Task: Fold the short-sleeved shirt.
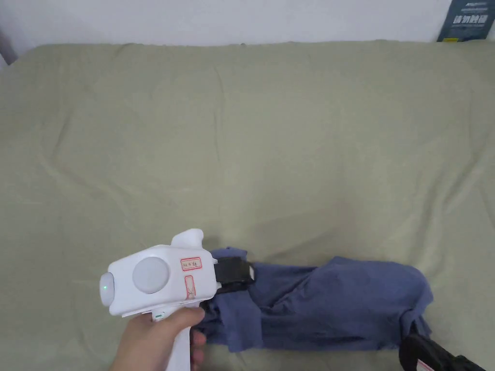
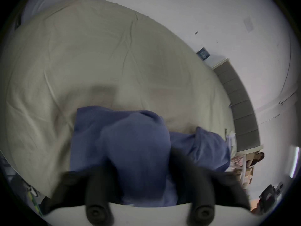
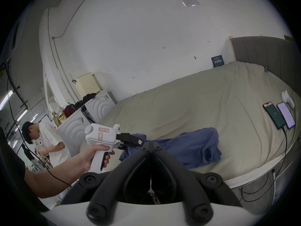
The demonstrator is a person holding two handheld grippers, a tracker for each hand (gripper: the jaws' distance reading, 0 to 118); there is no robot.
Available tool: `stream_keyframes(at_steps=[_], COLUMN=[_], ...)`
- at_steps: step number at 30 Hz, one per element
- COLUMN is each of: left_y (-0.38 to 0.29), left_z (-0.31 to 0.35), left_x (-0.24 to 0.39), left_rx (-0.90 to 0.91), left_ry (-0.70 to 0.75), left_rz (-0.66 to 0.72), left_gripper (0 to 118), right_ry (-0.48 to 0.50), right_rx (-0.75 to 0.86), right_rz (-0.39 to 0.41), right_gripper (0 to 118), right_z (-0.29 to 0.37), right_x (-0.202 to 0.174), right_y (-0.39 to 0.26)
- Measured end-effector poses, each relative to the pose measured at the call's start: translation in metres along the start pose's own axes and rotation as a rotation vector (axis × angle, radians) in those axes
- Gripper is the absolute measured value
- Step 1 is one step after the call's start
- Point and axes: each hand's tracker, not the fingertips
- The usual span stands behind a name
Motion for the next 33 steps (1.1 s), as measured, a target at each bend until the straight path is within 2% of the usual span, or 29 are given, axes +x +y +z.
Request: stream_keyframes(at_steps=[1,3,5,7,8,9,10,12,15,18,21,24,25,27,30,33], left_y=[-0.001,0.002,0.007,0.008,0.008,0.007,0.007,0.006,-0.007,-0.016,-0.024,-0.029,-0.032,-0.030,-0.025,-0.025], left_z=[0.014,0.056,0.098,0.129,0.134,0.132,0.123,0.102,0.059,0.014,-0.024,-0.057,-0.061,-0.051,0.010,0.064], left_x=[0.002,0.007,0.004,-0.002,-0.009,-0.019,-0.032,-0.045,-0.040,-0.004,0.036,0.070,0.078,0.079,0.064,0.047], left_rx=[0.009,0.122,0.226,0.321,0.348,0.363,0.355,0.293,0.191,0.136,0.081,-0.031,-0.020,-0.003,0.093,0.167], left_ry=[-0.064,-0.177,-0.171,-0.066,0.056,0.155,0.220,0.260,0.059,0.043,-0.045,-0.063,-0.049,0.001,-0.050,0.009], left_rz=[0.001,0.020,-0.011,-0.036,-0.041,-0.059,-0.073,-0.065,-0.054,-0.110,-0.183,-0.216,-0.244,-0.323,-0.296,-0.352], left_gripper=[110,113,113,113,113,106,86,4,5,5,5,5,5,5,5,4], right_ry=[-0.010,-0.016,-0.015,-0.012,-0.011,-0.009,-0.007,0.007,0.010,0.000,-0.015,-0.033,-0.039,-0.048,-0.045,-0.029], right_rx=[0.000,0.005,0.006,0.012,0.012,0.009,0.009,0.000,-0.012,-0.018,-0.018,-0.018,-0.019,-0.022,-0.017,-0.013], right_rz=[0.015,0.035,0.032,0.023,0.019,0.014,0.008,-0.011,-0.017,-0.013,-0.020,-0.020,-0.018,-0.018,-0.012,0.013], right_gripper=[0,0,0,0,0,0,0,0,0,0,0,0,0,0,0,0], right_z=[0.002,0.005,0.004,0.001,-0.001,-0.003,-0.004,-0.008,-0.010,-0.009,-0.006,-0.004,-0.004,-0.004,-0.002,-0.004], right_x=[0.001,0.004,0.007,0.010,0.011,0.011,0.011,0.011,0.009,0.008,0.011,0.017,0.019,0.021,0.021,0.018], right_y=[0.001,0.001,0.001,-0.002,-0.003,-0.004,-0.005,-0.007,-0.010,-0.011,-0.010,-0.009,-0.008,-0.007,-0.003,-0.001])
